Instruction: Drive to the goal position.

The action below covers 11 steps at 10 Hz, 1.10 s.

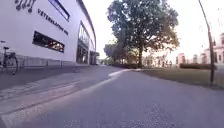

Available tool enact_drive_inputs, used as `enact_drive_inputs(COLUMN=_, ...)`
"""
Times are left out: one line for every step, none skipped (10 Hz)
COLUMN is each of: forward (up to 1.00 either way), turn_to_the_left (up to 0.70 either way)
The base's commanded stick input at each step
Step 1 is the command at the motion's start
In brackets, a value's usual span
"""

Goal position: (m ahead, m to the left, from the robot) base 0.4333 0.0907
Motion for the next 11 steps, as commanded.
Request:
enact_drive_inputs(forward=0.50, turn_to_the_left=0.29)
enact_drive_inputs(forward=0.50, turn_to_the_left=0.19)
enact_drive_inputs(forward=0.50, turn_to_the_left=0.09)
enact_drive_inputs(forward=0.50, turn_to_the_left=0.00)
enact_drive_inputs(forward=0.50, turn_to_the_left=0.00)
enact_drive_inputs(forward=0.50, turn_to_the_left=0.00)
enact_drive_inputs(forward=0.50, turn_to_the_left=0.00)
enact_drive_inputs(forward=0.50, turn_to_the_left=0.00)
enact_drive_inputs(forward=0.50, turn_to_the_left=0.00)
enact_drive_inputs(forward=0.50, turn_to_the_left=0.00)
enact_drive_inputs(forward=0.50, turn_to_the_left=0.00)
